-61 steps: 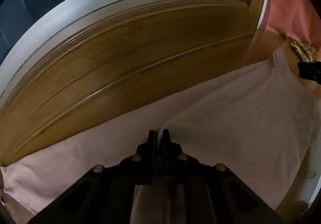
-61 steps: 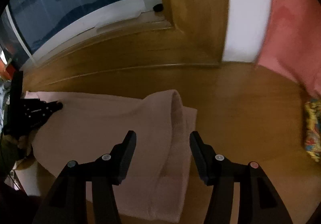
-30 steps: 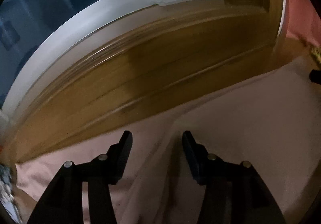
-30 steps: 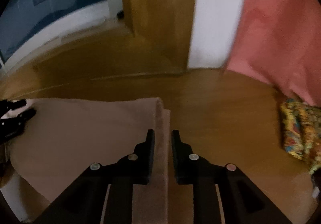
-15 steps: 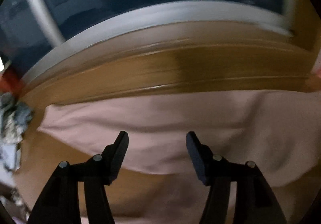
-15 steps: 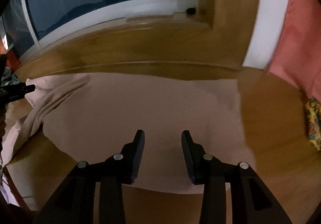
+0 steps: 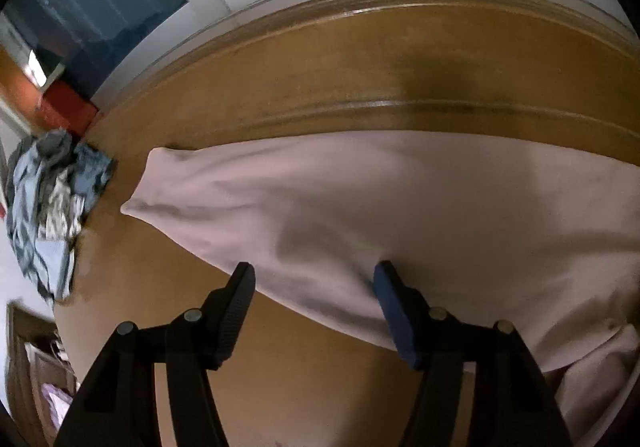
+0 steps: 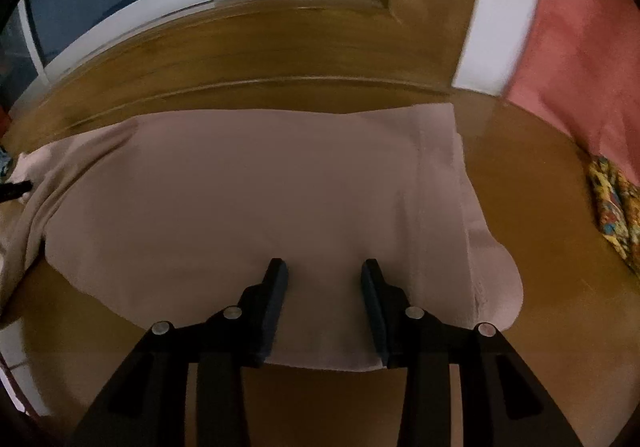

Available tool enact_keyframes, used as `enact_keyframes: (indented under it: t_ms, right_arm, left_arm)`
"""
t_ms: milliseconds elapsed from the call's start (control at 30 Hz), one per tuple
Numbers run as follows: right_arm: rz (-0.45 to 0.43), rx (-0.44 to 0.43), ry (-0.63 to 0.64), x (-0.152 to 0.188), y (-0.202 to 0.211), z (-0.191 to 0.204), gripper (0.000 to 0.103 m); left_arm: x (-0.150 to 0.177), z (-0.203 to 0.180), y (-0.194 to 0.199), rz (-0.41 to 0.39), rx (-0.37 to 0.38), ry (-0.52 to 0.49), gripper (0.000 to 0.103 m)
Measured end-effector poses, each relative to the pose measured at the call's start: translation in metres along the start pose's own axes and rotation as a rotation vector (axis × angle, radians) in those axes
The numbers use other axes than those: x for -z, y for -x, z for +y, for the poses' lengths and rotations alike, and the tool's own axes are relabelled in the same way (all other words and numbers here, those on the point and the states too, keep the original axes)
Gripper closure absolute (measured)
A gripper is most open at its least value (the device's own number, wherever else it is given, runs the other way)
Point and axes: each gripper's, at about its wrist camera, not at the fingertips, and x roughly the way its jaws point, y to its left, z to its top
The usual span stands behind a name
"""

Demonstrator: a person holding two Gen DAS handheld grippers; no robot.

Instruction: Fold clothes

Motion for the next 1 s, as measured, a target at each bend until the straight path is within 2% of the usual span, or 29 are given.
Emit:
enact_keyframes:
  t_ms: [133, 233, 367, 433, 600, 667, 800, 867, 1000]
  right_arm:
    - [0.006, 0.011, -0.003, 0.006, 0.004, -0.016, 0.065]
    - [0.005, 0.009, 0.011, 0.005, 0.005, -0.021, 0.065]
    - [-0.022, 0.052, 0.055, 0.002, 0.013, -0.009, 0.065]
    - [-0.056, 0.033, 0.059, 0.003, 0.028, 0.003, 0.062]
    - [-0.089, -0.124, 0.088, 0.017, 0.064, 0.058, 0.061]
    - [-0.082, -0.196, 0.08, 0.026, 0.071, 0.084, 0.061]
    - [-0.06, -0.32, 0.016, 0.044, 0.081, 0.137, 0.061]
    - [-0.05, -0.349, -0.02, 0.051, 0.084, 0.167, 0.061]
    - [-0.051, -0.377, -0.072, 0.065, 0.088, 0.222, 0.061]
  left_arm:
    - [0.026, -0.004, 0.018, 0.012, 0.03, 0.051, 0.042]
    - [0.037, -0.011, 0.025, 0.002, 0.028, 0.042, 0.042]
    - [0.035, -0.004, 0.024, -0.01, 0.008, 0.015, 0.042]
    - [0.036, 0.009, 0.026, -0.03, 0.006, 0.004, 0.042]
    - [0.059, 0.037, 0.043, -0.036, 0.04, 0.014, 0.042]
    - [0.067, 0.055, 0.042, -0.037, 0.079, 0.028, 0.042]
    - [0.09, 0.076, 0.051, -0.059, 0.182, -0.006, 0.042]
    - [0.097, 0.08, 0.066, -0.074, 0.225, -0.05, 0.042]
    - [0.107, 0.091, 0.071, -0.1, 0.318, -0.144, 0.042]
